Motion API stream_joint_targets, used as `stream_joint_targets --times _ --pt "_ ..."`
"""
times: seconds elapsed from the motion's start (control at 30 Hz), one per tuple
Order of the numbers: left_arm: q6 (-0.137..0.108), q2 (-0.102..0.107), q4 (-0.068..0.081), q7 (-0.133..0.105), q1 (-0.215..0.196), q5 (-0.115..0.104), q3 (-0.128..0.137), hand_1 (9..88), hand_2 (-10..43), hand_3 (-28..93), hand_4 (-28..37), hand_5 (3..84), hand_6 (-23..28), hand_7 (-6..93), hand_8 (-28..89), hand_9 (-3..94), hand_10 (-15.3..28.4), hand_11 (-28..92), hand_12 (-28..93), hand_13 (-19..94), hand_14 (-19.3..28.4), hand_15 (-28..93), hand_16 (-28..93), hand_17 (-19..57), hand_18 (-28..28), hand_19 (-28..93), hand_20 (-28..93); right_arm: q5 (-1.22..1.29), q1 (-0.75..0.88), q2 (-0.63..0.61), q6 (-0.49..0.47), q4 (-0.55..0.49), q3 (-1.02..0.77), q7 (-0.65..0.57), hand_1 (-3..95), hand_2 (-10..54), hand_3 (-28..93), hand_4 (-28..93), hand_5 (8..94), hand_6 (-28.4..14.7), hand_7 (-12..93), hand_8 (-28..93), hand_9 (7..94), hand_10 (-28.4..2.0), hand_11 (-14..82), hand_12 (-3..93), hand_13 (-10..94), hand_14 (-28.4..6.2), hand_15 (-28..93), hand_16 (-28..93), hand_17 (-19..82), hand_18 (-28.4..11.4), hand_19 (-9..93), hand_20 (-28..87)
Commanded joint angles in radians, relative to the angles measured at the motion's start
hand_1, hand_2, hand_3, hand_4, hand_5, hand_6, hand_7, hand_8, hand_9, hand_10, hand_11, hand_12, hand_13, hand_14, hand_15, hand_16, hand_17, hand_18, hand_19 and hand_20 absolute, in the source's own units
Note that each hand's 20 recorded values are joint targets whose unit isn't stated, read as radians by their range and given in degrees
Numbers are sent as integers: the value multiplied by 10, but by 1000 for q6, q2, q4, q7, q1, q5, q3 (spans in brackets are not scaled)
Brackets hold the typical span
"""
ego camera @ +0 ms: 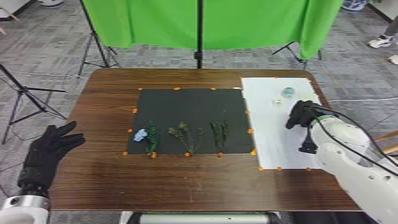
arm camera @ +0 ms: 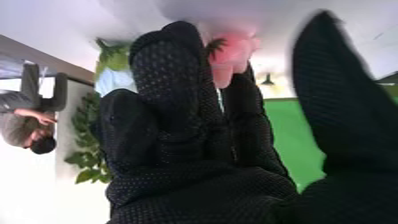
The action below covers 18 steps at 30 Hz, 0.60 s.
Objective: Arrange flowers
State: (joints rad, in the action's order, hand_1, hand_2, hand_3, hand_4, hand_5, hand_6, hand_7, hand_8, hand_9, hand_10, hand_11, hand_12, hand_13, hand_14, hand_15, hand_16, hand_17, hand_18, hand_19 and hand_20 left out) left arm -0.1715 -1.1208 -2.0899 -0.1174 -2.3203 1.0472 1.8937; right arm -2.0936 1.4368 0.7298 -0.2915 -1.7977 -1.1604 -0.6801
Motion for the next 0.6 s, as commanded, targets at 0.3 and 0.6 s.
stream_joint_targets --times 0.3,0.6 --pt "9 -15 -7 17 -30 6 9 157 306 573 -283 452 87 68 -62 496 171 181 82 406 200 209 -41 111 141 177 165 -42 58 -14 362 22 61 15 668 -95 561 -162 783 -11 221 77 851 -95 107 439 873 -30 584 329 594 -136 932 434" --pt "5 0 -7 24 -28 4 17 160 304 571 -283 453 87 67 -62 496 171 181 82 406 201 210 -41 110 141 177 165 -16 -117 -45 410 -128 19 58 677 -95 555 -153 794 -13 227 77 861 -98 105 450 881 -25 578 340 603 -130 932 439"
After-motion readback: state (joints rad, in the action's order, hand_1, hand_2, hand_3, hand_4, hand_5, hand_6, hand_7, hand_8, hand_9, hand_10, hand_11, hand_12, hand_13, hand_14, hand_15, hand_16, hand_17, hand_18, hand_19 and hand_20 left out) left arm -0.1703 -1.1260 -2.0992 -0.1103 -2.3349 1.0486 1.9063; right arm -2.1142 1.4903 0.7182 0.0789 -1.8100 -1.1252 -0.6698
